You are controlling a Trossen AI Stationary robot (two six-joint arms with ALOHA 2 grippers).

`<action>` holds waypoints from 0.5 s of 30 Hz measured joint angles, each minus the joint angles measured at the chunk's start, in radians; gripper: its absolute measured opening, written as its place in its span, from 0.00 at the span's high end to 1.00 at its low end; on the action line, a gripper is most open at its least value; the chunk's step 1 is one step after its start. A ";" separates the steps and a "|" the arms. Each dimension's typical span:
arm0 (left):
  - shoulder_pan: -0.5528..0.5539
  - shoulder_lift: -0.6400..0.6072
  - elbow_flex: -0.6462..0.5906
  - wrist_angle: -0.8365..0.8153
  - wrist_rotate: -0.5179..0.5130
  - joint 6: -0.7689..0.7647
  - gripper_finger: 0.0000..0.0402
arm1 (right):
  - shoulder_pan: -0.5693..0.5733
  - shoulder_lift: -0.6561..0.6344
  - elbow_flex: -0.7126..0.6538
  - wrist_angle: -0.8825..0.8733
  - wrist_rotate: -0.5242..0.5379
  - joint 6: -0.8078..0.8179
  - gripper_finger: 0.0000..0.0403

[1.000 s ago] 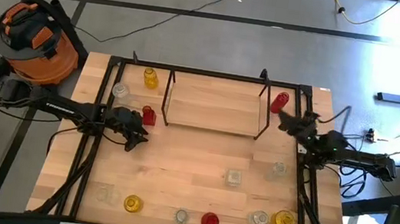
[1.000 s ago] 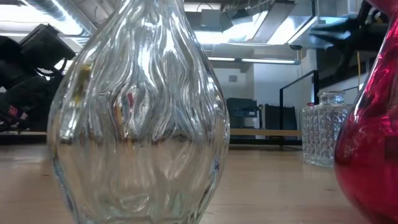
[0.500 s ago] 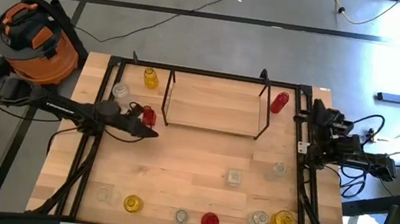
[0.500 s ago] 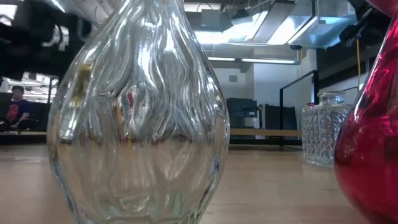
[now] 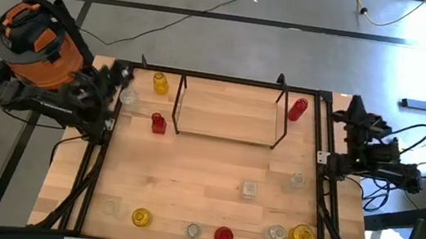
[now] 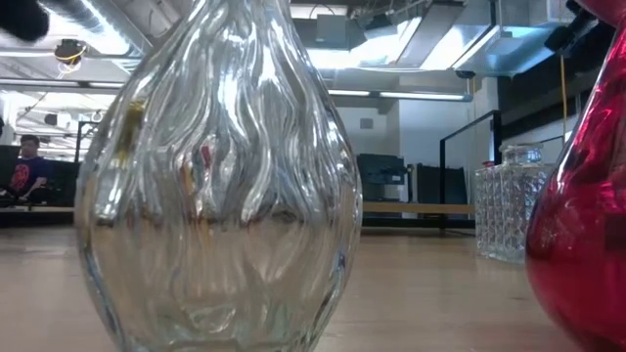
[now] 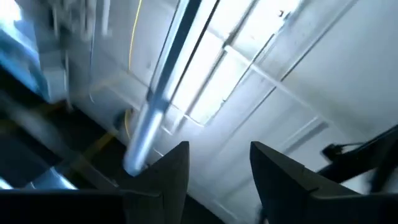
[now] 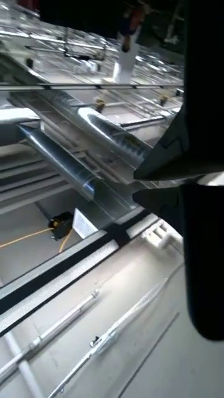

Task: Sort vases onto shelf
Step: Put the red vase on the shelf

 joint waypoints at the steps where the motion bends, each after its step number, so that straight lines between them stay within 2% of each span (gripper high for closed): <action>1: 0.000 0.016 0.064 -0.020 0.001 0.077 0.59 | 0.000 0.009 0.032 -0.019 0.022 -0.026 1.00; 5: 0.001 0.094 0.324 -0.170 0.033 0.280 0.59 | 0.000 0.072 0.195 -0.147 0.071 -0.094 1.00; 9: 0.017 0.194 0.608 -0.461 0.142 0.426 0.59 | 0.000 0.178 0.412 -0.343 0.030 -0.239 1.00; 12: 0.021 0.295 0.821 -0.636 0.197 0.485 0.59 | 0.000 0.285 0.591 -0.506 0.015 -0.320 1.00; 15: 0.018 0.395 1.003 -0.708 0.240 0.522 0.59 | 0.000 0.411 0.770 -0.640 0.015 -0.367 1.00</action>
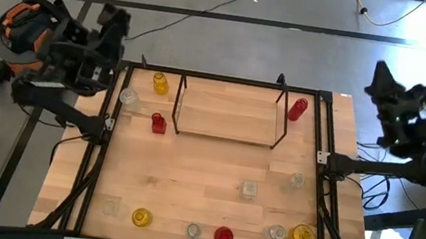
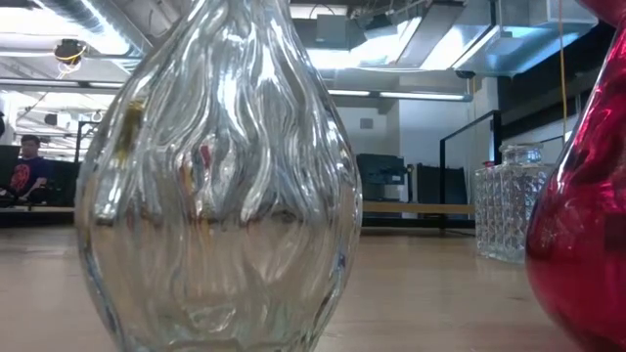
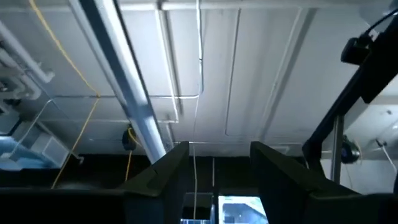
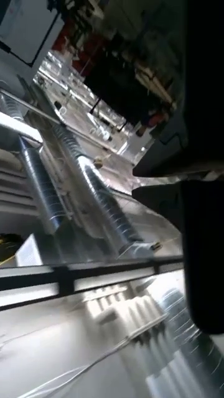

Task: Sort vases onto shelf
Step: Put the red vase on the shelf

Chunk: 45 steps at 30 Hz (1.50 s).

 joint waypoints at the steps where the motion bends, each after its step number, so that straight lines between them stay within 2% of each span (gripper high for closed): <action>1: -0.001 0.038 0.059 0.005 0.010 -0.001 0.59 | 0.000 0.045 0.063 -0.039 -0.002 -0.012 1.00; 5: 0.005 0.127 0.215 -0.069 0.022 0.013 0.59 | 0.000 0.207 0.302 -0.236 -0.140 -0.093 1.00; 9: 0.048 0.144 0.291 -0.348 -0.079 0.069 0.59 | 0.000 0.367 0.506 -0.384 -0.297 -0.253 1.00; 12: 0.090 0.141 0.323 -0.575 -0.224 0.051 0.59 | 0.001 0.480 0.617 -0.408 -0.299 -0.380 1.00; 15: 0.142 0.131 0.346 -0.840 -0.340 -0.001 0.59 | 0.000 0.569 0.702 -0.439 -0.256 -0.519 1.00; 18: 0.209 0.126 0.360 -1.067 -0.360 -0.059 0.59 | 0.000 0.664 0.776 -0.518 -0.135 -0.699 1.00; 19: 0.235 0.124 0.363 -1.148 -0.357 -0.087 0.59 | -0.001 0.695 0.801 -0.576 -0.043 -0.754 1.00; 23: 0.343 0.120 0.366 -1.433 -0.319 -0.175 0.59 | -0.058 0.806 0.888 -0.809 0.443 -0.956 1.00; 24: 0.369 0.121 0.366 -1.492 -0.310 -0.183 0.59 | -0.084 0.822 0.902 -0.877 0.506 -0.940 1.00; 26: 0.416 0.121 0.366 -1.599 -0.297 -0.194 0.59 | -0.147 0.830 0.913 -1.061 0.523 -0.787 0.98; 31: 0.515 0.125 0.366 -1.709 -0.245 -0.194 0.59 | -0.316 0.802 0.923 -1.539 0.290 -0.177 0.84; 34: 0.561 0.125 0.366 -1.717 -0.207 -0.194 0.59 | -0.416 0.786 0.924 -1.738 0.178 0.022 0.71; 36: 0.592 0.125 0.366 -1.714 -0.183 -0.171 0.59 | -0.478 0.784 0.924 -1.805 0.097 0.067 0.63; 39: 0.635 0.132 0.366 -1.711 -0.140 -0.123 0.59 | -0.580 0.802 0.924 -1.862 -0.059 0.042 0.54; 42: 0.668 0.150 0.366 -1.716 -0.091 -0.123 0.59 | -0.661 0.855 0.924 -1.906 -0.181 0.016 0.51; 45: 0.681 0.164 0.366 -1.729 -0.037 -0.123 0.59 | -0.715 0.912 0.905 -1.902 -0.250 -0.018 0.51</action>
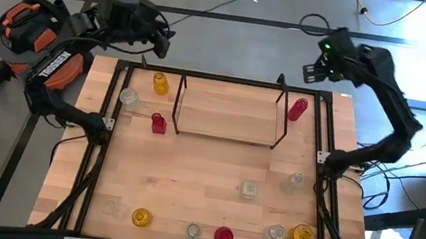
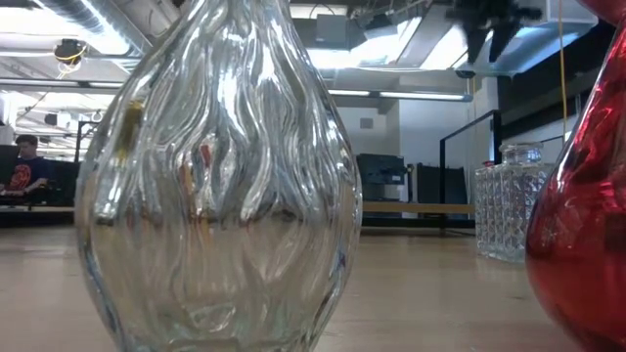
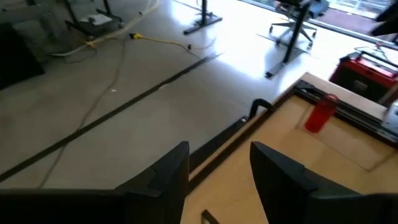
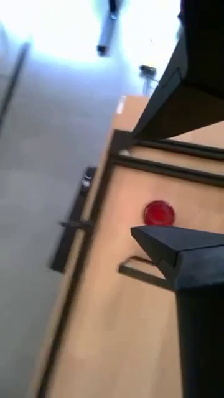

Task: Sort vases onto shelf
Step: Put the red vase on the shelf

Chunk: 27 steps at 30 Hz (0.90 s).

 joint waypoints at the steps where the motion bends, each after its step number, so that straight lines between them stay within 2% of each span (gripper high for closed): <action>1: 0.001 0.003 0.000 -0.005 0.015 0.000 0.59 | -0.018 0.012 -0.013 0.008 -0.039 -0.025 0.52; 4: 0.002 0.012 0.000 -0.042 0.041 0.000 0.59 | -0.070 0.031 -0.083 0.032 -0.183 -0.083 0.55; 6: 0.002 0.014 0.000 -0.077 0.041 0.000 0.59 | -0.096 0.035 -0.149 0.056 -0.238 -0.087 0.58; 11: 0.002 0.012 0.000 -0.161 0.041 0.000 0.59 | -0.131 0.029 -0.319 0.076 -0.231 -0.053 0.64; 17: 0.001 0.012 0.000 -0.203 0.041 -0.001 0.59 | -0.137 0.029 -0.483 0.189 -0.250 -0.049 0.67; 22: -0.014 0.012 0.000 -0.204 0.041 -0.010 0.59 | -0.136 0.029 -0.571 0.266 -0.258 -0.007 0.67; 27: -0.021 0.012 0.000 -0.203 0.041 -0.023 0.59 | -0.137 0.029 -0.602 0.325 -0.250 0.001 0.67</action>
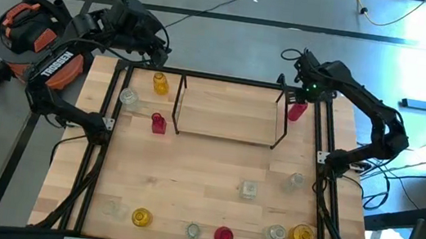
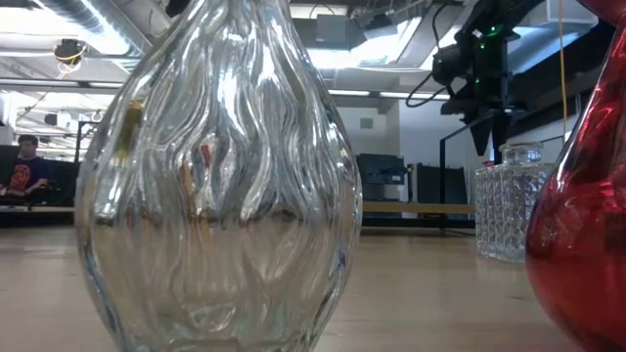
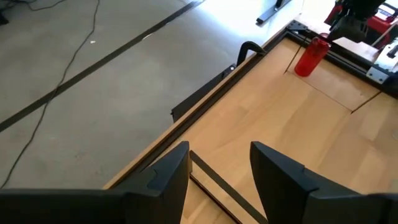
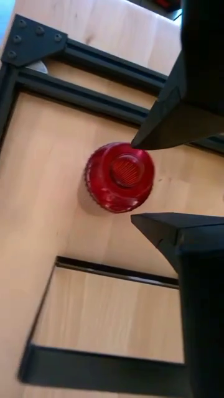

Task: Sort vases onto shelf
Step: Put the red vase on the shelf

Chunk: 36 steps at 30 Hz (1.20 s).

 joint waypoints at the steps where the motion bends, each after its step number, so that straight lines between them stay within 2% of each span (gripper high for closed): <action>1: 0.000 0.000 0.000 0.000 0.000 -0.001 0.59 | 0.000 0.000 0.000 0.004 0.004 0.000 0.67; 17: -0.001 0.000 0.000 0.001 0.000 -0.005 0.59 | 0.000 0.020 0.000 0.034 -0.049 -0.001 0.67; 29: -0.001 0.000 0.000 0.000 0.001 -0.031 0.59 | -0.001 0.097 0.000 0.017 -0.061 -0.004 0.67; 32: -0.001 0.000 0.000 -0.008 0.002 -0.031 0.59 | -0.001 0.117 0.002 0.014 -0.090 -0.026 0.71; 36: -0.001 0.000 0.000 -0.023 0.003 -0.031 0.59 | -0.001 0.122 0.003 0.013 -0.101 -0.042 0.87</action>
